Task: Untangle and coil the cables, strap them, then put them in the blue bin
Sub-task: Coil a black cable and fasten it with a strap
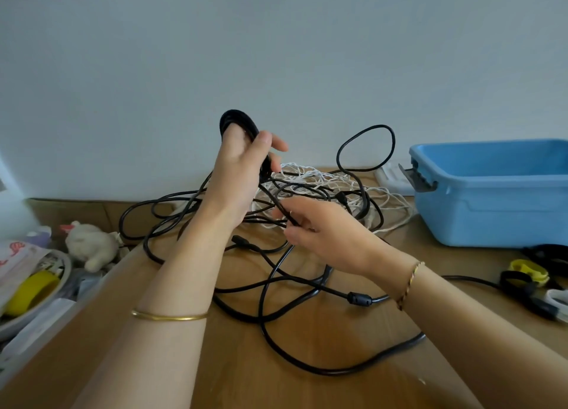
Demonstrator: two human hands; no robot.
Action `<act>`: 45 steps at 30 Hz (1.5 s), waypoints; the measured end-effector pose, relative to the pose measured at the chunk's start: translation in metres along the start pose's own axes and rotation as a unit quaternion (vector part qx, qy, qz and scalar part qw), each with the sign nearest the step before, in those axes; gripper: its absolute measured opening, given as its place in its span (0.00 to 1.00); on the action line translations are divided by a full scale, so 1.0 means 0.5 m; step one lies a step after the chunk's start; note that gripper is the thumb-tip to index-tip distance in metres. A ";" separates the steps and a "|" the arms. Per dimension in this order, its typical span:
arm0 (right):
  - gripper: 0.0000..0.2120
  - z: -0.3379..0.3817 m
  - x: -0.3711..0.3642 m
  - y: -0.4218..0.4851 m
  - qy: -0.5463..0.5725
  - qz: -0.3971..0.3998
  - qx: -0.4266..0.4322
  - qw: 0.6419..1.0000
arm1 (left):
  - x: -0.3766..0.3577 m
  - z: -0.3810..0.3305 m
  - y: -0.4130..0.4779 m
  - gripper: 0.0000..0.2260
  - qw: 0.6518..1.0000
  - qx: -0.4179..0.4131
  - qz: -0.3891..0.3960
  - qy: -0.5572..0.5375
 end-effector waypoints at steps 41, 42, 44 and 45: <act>0.07 -0.062 0.113 -0.005 -0.144 -0.163 -0.064 0.974 | -0.066 -0.005 -0.035 0.23 0.873 0.246 0.222 -0.359; 0.07 -0.061 0.115 -0.007 -0.169 -0.173 -0.070 0.968 | -0.062 -0.001 -0.033 0.23 0.880 0.244 0.212 -0.348; 0.08 -0.063 0.126 -0.012 -0.198 -0.208 -0.081 0.954 | -0.057 -0.003 -0.035 0.23 0.889 0.244 0.222 -0.318; 0.08 -0.065 0.135 -0.016 -0.193 -0.233 -0.085 0.949 | -0.055 -0.004 -0.037 0.23 0.890 0.248 0.236 -0.301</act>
Point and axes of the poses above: each hand's wrist, its own y-axis towards the middle knuckle, its own x-axis out of the back of the hand, z = x × y, the point moved 8 cm from there along y, towards the middle knuckle, and after that the axes turned 6 degrees about -y, right-handed, at the moved point
